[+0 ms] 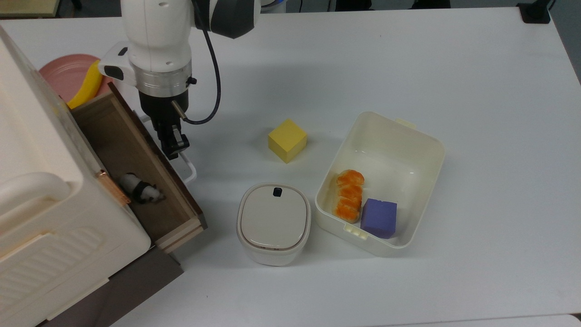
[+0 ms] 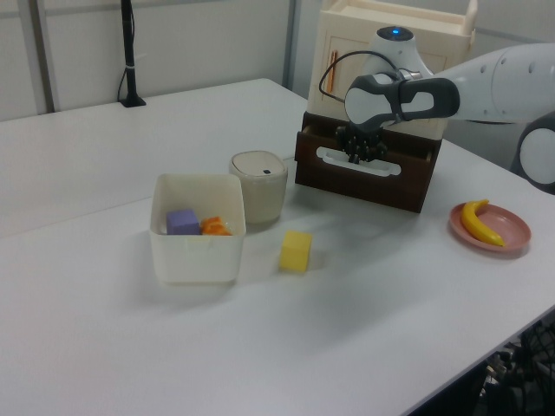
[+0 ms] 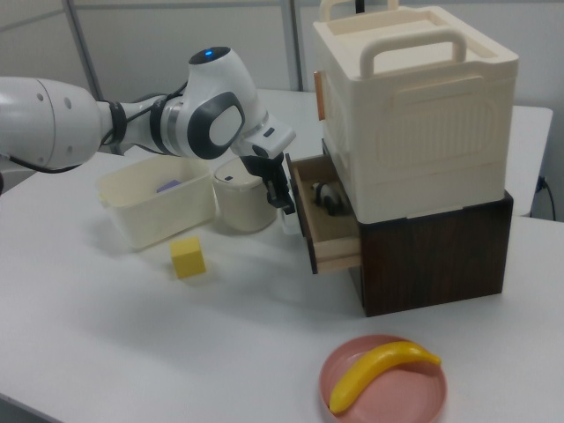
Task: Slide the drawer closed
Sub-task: 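Push the drawer front with the gripper toward the dark wooden base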
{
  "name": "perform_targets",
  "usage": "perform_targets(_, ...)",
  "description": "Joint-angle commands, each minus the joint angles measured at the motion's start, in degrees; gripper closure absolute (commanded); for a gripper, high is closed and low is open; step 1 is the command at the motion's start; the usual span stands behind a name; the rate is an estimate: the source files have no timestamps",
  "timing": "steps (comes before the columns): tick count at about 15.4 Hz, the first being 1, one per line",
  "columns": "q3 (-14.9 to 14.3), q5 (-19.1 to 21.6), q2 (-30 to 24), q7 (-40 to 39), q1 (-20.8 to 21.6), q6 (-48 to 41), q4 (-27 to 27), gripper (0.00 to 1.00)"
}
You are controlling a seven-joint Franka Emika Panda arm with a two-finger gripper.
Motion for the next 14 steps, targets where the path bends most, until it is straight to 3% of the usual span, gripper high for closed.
perform_targets(1,-5.52,-3.17,2.94,0.2,-0.17,9.8,3.54,0.85)
perform_targets(5,-6.93,-5.1,3.74,-1.02,-0.26,13.07,4.51,0.85)
perform_targets(8,-6.85,-5.11,3.39,-7.69,0.18,13.07,4.51,0.82)
perform_targets(14,-3.16,-4.93,1.1,-11.39,2.29,3.24,3.28,0.82)
